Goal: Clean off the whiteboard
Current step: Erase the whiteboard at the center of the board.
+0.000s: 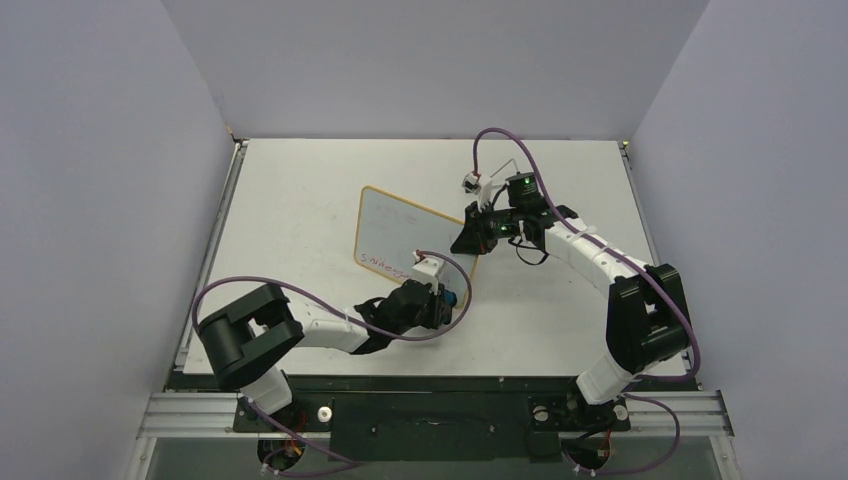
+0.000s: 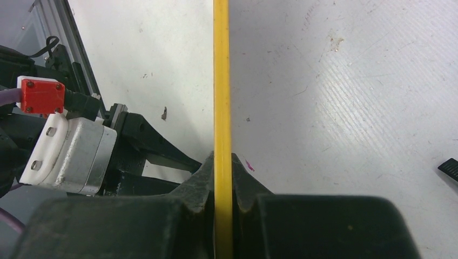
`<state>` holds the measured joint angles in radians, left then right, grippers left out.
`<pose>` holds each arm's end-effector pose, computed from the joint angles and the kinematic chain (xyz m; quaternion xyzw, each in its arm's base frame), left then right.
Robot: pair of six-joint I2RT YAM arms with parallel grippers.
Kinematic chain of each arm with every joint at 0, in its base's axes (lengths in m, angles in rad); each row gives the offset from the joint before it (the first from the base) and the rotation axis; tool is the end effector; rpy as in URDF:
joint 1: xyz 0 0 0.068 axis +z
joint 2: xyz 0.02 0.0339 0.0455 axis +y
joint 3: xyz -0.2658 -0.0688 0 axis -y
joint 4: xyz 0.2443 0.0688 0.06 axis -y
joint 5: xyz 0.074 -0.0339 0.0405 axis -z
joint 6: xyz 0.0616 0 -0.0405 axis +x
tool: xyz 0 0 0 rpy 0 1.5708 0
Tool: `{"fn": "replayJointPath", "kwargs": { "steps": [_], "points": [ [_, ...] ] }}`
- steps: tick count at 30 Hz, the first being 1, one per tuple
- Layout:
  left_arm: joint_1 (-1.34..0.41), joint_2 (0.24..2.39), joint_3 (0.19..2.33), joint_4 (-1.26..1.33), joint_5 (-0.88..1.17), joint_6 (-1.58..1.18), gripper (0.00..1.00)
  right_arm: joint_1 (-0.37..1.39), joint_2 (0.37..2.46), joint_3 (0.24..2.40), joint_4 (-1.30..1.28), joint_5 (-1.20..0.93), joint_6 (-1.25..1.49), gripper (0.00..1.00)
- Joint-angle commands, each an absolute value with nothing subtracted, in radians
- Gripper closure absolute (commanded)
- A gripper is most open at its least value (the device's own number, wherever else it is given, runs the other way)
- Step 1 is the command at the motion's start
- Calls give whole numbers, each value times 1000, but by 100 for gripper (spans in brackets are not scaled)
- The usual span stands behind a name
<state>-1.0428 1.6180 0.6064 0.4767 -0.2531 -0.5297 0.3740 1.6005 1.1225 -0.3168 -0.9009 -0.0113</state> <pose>0.1786 -0.2755 0.1356 0.1583 0.8495 -0.2701 0.4246 0.3091 0.1732 0.2400 -0.3212 0.7864 0.4578 0.2623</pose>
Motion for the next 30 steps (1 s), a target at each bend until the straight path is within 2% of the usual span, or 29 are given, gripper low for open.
{"fn": "replayJointPath", "kwargs": {
  "steps": [1, 9, 15, 21, 30],
  "points": [
    [-1022, 1570, 608, 521, -288, -527, 100, 388, 1581, 1134, -347, -931, 8, 100],
    [-888, 1344, 461, 508, -289, -543, 100, 388, 1581, 1134, -348, -930, 8, 100],
    [-869, 1262, 373, 595, -217, -498, 100, 389, 1583, 1134, -346, -927, 8, 100],
    [-868, 1297, 335, 685, -153, -494, 100, 389, 1585, 1134, -345, -926, 8, 100],
    [-905, 1469, 424, 782, -147, -473, 100, 389, 1583, 1133, -345, -926, 8, 100]
  ]
}}
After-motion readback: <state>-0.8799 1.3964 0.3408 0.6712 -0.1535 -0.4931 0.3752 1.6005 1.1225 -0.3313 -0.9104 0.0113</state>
